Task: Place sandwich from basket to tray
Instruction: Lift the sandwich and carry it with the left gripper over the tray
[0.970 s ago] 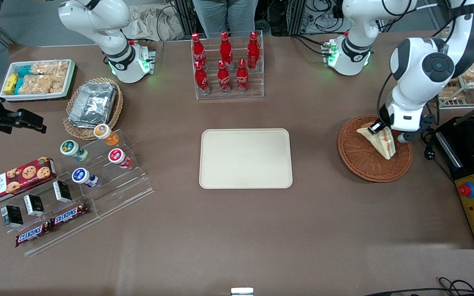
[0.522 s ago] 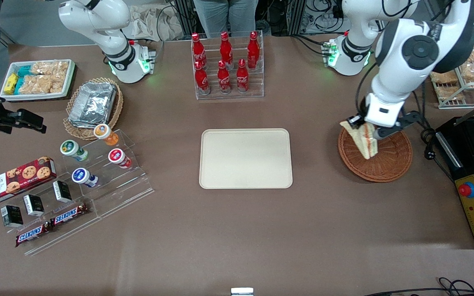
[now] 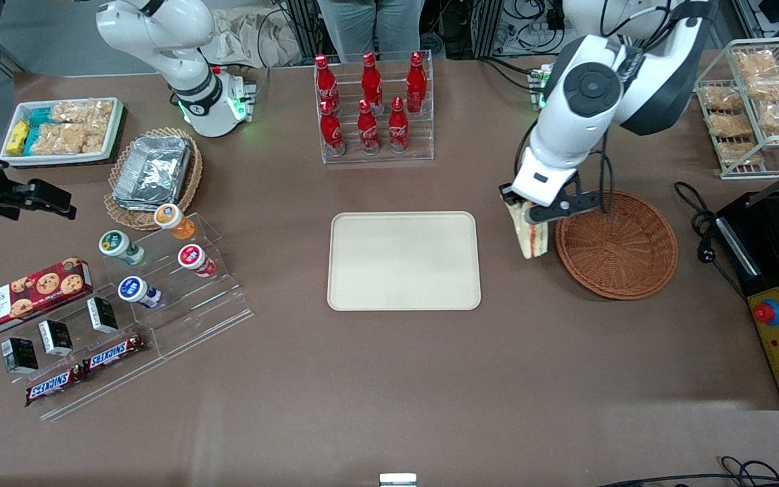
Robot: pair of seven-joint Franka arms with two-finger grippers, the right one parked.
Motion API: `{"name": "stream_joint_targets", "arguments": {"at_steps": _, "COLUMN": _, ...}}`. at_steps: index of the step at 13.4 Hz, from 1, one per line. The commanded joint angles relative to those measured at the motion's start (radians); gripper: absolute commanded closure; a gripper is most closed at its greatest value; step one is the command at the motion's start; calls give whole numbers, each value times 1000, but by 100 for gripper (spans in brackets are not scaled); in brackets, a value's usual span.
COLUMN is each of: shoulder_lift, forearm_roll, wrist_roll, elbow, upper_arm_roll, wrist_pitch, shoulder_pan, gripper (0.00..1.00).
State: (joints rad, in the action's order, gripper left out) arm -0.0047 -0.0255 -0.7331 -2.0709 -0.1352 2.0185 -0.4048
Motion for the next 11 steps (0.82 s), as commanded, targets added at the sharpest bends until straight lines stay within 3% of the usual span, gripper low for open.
{"name": "stream_joint_targets", "arguments": {"at_steps": 1, "shoulder_lift": 90, "forearm_roll": -2, "wrist_roll": 15, "elbow": 37, "upper_arm_roll": 12, "wrist_pitch": 67, "shoulder_pan": -58, "gripper": 100}}
{"name": "stream_joint_targets", "arguments": {"at_steps": 11, "shoulder_lift": 305, "forearm_roll": 81, "wrist_roll": 43, "elbow": 26, "upper_arm_roll": 12, "wrist_pitch": 288, "shoulder_pan": -144, "gripper": 100}}
